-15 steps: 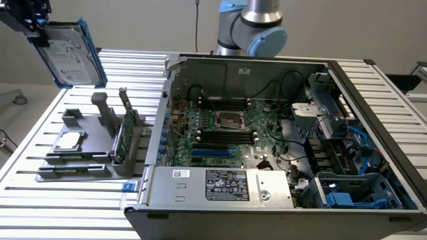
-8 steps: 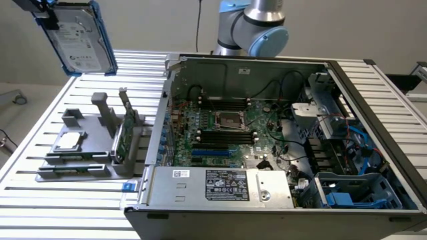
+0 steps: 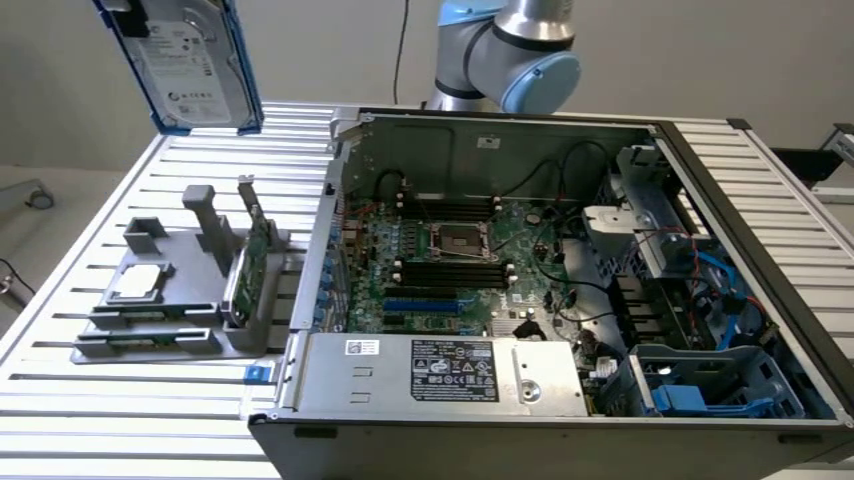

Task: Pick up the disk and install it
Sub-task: 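Pick up the disk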

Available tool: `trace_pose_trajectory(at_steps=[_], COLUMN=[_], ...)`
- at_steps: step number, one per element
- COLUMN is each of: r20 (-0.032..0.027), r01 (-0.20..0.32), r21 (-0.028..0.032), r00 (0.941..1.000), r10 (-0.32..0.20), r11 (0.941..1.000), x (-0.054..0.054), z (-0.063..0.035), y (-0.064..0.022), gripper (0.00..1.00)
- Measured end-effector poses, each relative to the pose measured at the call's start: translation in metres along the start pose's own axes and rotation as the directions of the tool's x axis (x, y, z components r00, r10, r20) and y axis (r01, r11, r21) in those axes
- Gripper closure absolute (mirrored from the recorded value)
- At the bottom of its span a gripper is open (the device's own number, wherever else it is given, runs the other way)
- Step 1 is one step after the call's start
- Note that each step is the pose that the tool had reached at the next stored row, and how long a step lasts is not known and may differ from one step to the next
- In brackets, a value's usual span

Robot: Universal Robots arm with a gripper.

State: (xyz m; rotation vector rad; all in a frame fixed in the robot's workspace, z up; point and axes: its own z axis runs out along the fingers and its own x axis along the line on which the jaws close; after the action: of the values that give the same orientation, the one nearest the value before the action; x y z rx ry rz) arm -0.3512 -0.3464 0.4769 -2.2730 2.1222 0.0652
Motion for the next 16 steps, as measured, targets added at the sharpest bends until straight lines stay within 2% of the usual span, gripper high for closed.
trace_pose_trajectory(at_steps=[8,16], r20=[0.0059,0.0149], r01=[0.003,0.006], r21=[0.0002,0.0007], r00=[1.0000,0.9999], r10=[-0.003,-0.006], r11=[1.0000,1.0000], x=[0.002,0.005], z=[-0.0080,-0.0162], y=[-0.0359,-0.0721], gripper=[0.67,0.67])
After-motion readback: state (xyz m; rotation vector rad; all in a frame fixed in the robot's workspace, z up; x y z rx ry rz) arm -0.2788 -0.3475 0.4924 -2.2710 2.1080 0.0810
